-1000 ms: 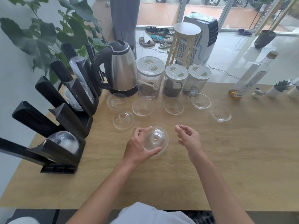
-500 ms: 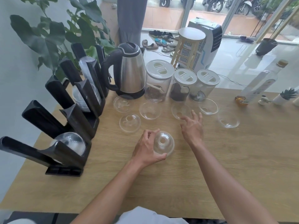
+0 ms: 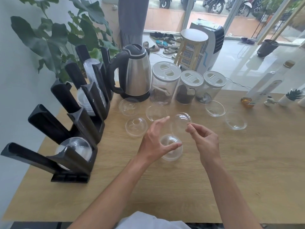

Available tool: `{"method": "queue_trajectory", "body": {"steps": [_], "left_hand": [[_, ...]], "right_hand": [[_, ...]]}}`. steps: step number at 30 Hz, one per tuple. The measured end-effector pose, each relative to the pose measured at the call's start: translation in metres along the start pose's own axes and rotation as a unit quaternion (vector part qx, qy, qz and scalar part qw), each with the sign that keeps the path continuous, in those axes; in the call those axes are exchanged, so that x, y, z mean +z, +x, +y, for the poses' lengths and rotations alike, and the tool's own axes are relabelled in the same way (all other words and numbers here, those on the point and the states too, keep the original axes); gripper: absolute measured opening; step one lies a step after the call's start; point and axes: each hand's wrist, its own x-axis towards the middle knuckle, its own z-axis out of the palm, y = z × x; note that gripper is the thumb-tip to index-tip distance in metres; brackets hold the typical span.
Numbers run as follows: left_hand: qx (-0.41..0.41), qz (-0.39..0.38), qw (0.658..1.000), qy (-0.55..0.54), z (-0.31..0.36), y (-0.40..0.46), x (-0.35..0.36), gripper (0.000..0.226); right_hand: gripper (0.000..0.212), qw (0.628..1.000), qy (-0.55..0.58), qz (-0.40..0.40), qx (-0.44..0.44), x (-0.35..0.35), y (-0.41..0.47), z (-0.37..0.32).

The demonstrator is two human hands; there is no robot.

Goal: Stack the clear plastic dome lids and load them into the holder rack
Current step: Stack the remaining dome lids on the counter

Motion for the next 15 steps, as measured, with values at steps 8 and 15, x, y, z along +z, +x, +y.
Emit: {"method": "queue_trajectory", "body": {"steps": [8,15], "left_hand": [[0.010,-0.032,0.998,0.057,-0.016,-0.006,0.013,0.084],[-0.026,-0.097,0.992,0.079,-0.041,-0.019,0.026,0.084]], "right_hand": [[0.022,0.992,-0.013,-0.033,0.124,-0.007,-0.008,0.028],[0.024,0.984,-0.070,-0.069,0.151,0.000,-0.006,0.059]]}}
